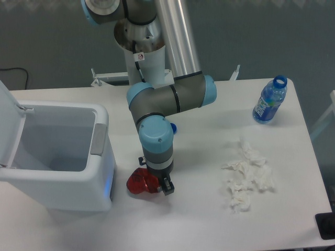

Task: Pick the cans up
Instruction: 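Close the gripper fingers around the crushed red can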

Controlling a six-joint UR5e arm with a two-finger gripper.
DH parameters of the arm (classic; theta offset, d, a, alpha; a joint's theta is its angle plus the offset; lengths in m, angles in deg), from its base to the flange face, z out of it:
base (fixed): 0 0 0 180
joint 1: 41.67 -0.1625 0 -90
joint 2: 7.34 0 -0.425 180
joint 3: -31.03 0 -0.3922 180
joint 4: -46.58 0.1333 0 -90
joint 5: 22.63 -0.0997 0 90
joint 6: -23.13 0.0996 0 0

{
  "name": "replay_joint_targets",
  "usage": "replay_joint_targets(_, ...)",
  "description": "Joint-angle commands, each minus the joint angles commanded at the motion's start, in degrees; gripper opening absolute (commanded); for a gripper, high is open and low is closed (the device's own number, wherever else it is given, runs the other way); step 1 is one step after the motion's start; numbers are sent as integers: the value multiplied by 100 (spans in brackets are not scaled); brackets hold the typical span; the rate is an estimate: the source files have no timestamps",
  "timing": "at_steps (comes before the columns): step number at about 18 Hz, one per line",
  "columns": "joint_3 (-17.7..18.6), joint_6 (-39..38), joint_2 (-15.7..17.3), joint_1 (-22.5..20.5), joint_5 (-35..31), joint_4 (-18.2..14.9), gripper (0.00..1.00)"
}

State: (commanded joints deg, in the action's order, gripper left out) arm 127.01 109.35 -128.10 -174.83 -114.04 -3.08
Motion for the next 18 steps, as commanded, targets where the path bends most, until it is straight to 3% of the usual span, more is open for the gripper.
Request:
replay_joint_targets(3,9,-17,17,0,0,-9,68)
replay_joint_targets(10,9,-123,18,0,-35,-18,49)
replay_joint_targets(18,-140,-79,219,-114,0,-114,50)
